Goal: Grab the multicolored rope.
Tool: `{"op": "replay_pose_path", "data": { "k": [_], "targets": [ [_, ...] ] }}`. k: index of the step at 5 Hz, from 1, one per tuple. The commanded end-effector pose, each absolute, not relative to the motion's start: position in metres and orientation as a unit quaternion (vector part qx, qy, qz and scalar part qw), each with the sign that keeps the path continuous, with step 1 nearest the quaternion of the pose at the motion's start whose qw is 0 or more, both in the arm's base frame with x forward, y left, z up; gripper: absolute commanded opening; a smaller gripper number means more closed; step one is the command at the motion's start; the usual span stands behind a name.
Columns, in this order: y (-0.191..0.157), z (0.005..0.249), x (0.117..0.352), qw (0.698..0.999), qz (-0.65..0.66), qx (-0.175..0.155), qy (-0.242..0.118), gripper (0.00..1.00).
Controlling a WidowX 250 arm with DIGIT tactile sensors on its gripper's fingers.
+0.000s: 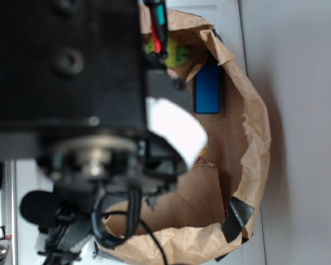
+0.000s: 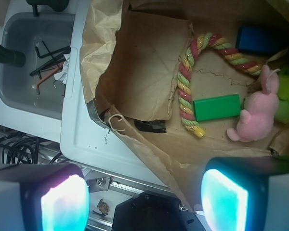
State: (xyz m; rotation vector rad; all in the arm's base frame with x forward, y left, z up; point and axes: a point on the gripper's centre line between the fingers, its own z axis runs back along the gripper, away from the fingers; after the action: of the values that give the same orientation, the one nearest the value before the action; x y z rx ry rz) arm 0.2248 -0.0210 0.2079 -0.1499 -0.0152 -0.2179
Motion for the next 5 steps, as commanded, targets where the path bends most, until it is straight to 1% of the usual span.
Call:
{"op": "replay_pose_path", "data": {
  "k": [1,2,3,4,5],
  "targets": [
    [-0.015,0.225,0.231,0.99,-0.111,-0.069,-0.044,1.0],
    [-0.017,0.214,0.239,0.982,-0.144,-0.098,-0.07,1.0],
    [-0.016,0.202,0.248,0.978,-0.145,-0.103,-0.104,1.0],
    [-0.014,0.193,0.259,0.979,-0.127,-0.109,-0.116,1.0],
    [-0.016,0.185,0.267,0.985,-0.102,-0.083,-0.115,1.0]
  ]
}}
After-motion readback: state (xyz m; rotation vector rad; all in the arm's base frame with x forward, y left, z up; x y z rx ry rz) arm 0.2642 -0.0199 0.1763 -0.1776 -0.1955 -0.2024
